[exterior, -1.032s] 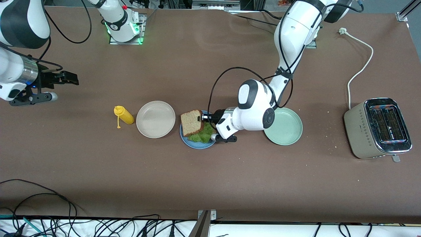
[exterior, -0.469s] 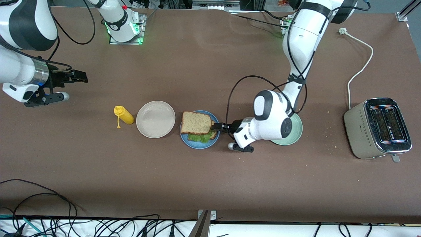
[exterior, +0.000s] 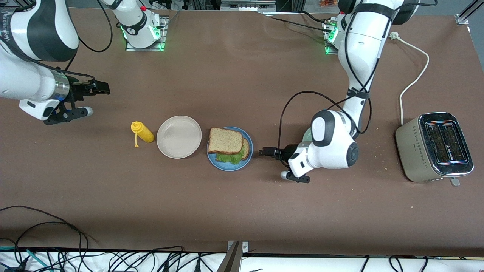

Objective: Make sandwich in blue plate with both arms

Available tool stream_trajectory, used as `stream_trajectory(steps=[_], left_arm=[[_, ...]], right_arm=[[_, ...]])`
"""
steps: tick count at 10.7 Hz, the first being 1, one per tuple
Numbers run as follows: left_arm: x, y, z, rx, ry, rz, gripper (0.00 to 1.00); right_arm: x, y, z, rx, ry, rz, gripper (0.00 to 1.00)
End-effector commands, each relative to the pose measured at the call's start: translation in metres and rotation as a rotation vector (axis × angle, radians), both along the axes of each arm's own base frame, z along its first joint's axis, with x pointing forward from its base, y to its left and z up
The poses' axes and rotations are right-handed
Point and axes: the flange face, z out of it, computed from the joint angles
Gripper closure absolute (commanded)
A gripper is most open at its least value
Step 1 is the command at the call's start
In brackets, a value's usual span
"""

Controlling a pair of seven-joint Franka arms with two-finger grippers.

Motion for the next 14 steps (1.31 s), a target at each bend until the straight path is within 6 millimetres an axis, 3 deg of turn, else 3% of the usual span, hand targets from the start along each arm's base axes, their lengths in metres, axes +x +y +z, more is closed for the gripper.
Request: stream_trajectory(steps=[1, 2, 3, 4, 5, 6, 7, 8, 9, 10, 12, 14], left_arm=[[0.009, 0.051, 0.066, 0.008, -0.061, -0.026, 0.00], [0.009, 0.083, 0.112, 0.075, -0.131, -0.041, 0.00], [0.003, 0.115, 0.138, 0.101, -0.158, -0.017, 0.00], [-0.005, 0.137, 0.160, 0.105, -0.175, 0.004, 0.00], [-0.016, 0.156, 0.180, 0.098, -0.180, 0.030, 0.00], [-0.027, 0.175, 0.197, 0.097, -0.184, 0.048, 0.00], [-0.038, 0.187, 0.213, 0.152, -0.210, 0.027, 0.00], [-0.049, 0.191, 0.232, 0.216, -0.245, -0.017, 0.00], [-0.064, 0.199, 0.255, 0.274, -0.267, -0.060, 0.00], [-0.080, 0.208, 0.275, 0.324, -0.276, -0.099, 0.00], [-0.110, 0.219, 0.321, 0.447, -0.295, -0.183, 0.00], [-0.134, 0.238, 0.350, 0.530, -0.277, -0.213, 0.00]], right_arm=[[0.005, 0.008, 0.004, 0.012, -0.002, 0.008, 0.00], [0.004, 0.018, 0.008, 0.011, -0.005, 0.025, 0.00], [0.001, 0.024, 0.014, 0.011, -0.008, 0.035, 0.00], [-0.006, 0.022, 0.026, 0.001, -0.012, 0.040, 0.00], [0.002, 0.014, 0.022, 0.005, -0.030, 0.003, 0.00], [0.021, 0.007, 0.044, -0.001, -0.116, -0.010, 0.00], [0.035, 0.008, 0.062, -0.062, -0.178, -0.007, 0.00], [0.037, 0.006, 0.069, -0.102, -0.201, -0.077, 0.00], [0.042, -0.018, 0.078, -0.103, -0.228, -0.140, 0.00], [0.050, -0.024, 0.116, -0.089, -0.316, -0.170, 0.00], [0.060, -0.029, 0.105, -0.060, -0.298, -0.268, 0.00], [0.062, -0.042, 0.108, -0.040, -0.302, -0.291, 0.00]])
